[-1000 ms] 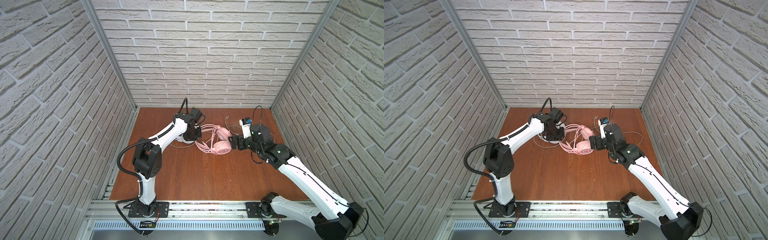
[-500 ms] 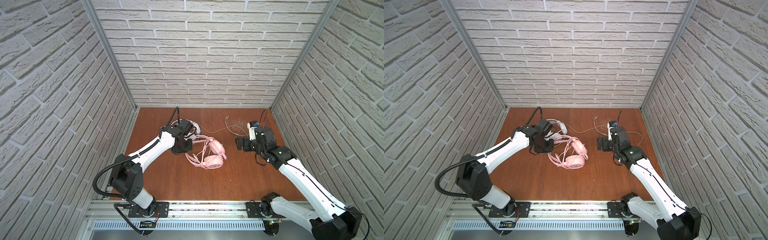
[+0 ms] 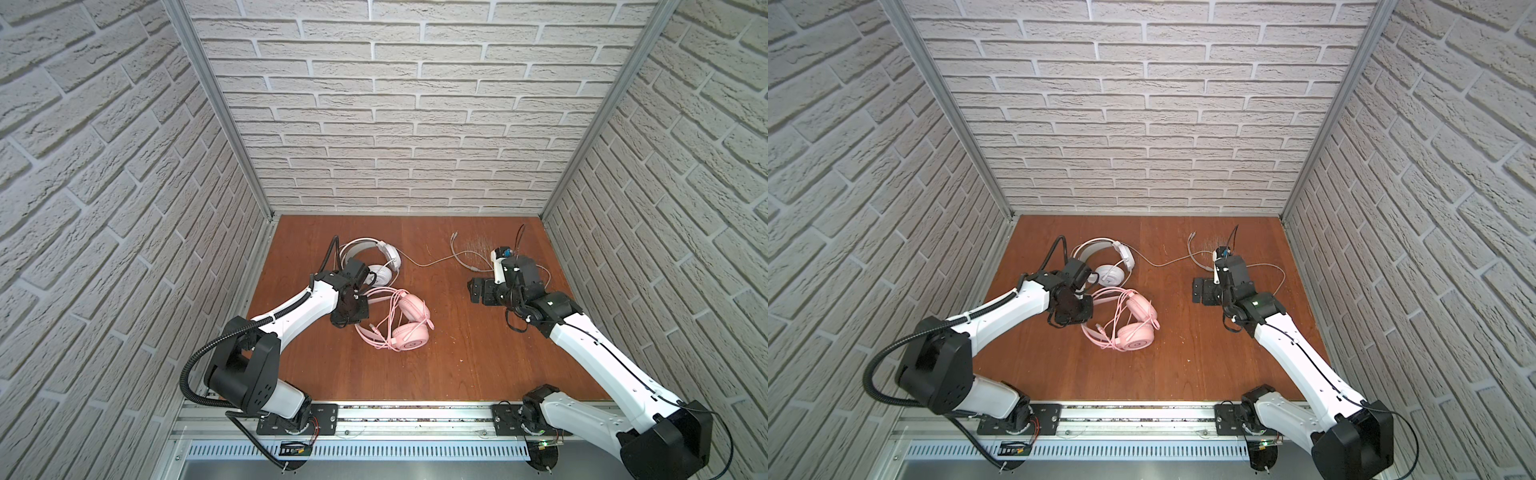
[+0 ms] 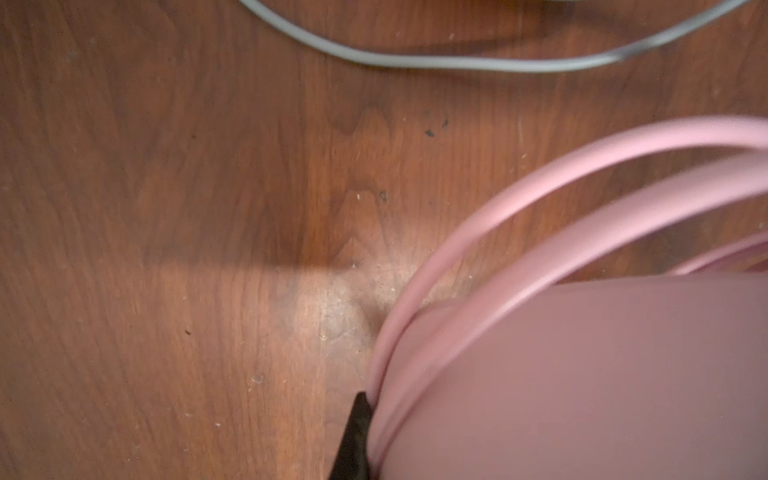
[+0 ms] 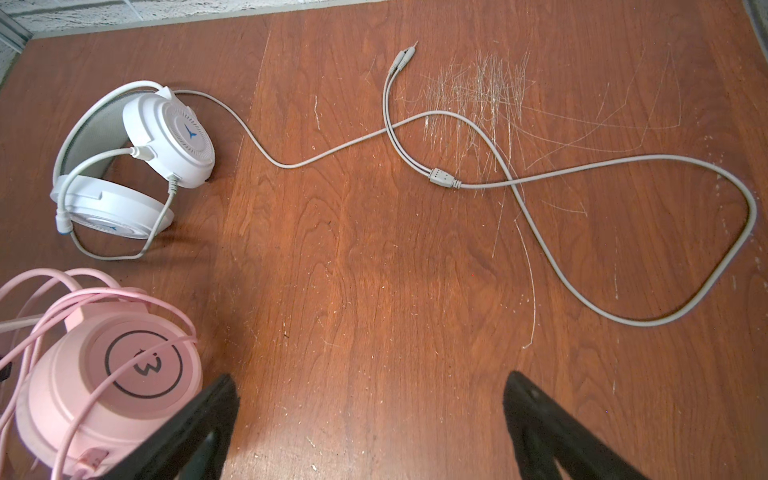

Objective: Wrap the headphones
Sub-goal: 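Lower the pink headset onto the table with the left gripper while the right gripper rests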

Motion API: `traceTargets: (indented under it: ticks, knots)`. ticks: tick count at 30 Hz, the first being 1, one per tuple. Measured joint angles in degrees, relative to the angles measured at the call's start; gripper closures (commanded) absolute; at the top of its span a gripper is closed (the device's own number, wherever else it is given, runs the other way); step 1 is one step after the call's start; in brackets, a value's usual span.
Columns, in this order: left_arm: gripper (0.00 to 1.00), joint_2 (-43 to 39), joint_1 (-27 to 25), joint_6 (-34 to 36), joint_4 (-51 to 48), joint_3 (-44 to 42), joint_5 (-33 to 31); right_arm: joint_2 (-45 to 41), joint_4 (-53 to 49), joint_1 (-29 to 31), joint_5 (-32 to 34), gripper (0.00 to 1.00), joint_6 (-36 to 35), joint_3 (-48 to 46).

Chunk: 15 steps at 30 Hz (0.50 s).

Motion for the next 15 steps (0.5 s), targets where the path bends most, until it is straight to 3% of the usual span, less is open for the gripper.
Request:
traceTargets:
  ticks: [15]
  knots:
    - [1.00,3.4,2.2,3.1,3.1,-2.7,-1.2,2.3,1.1,0.0,-0.6,0.00,0.3,-0.7]
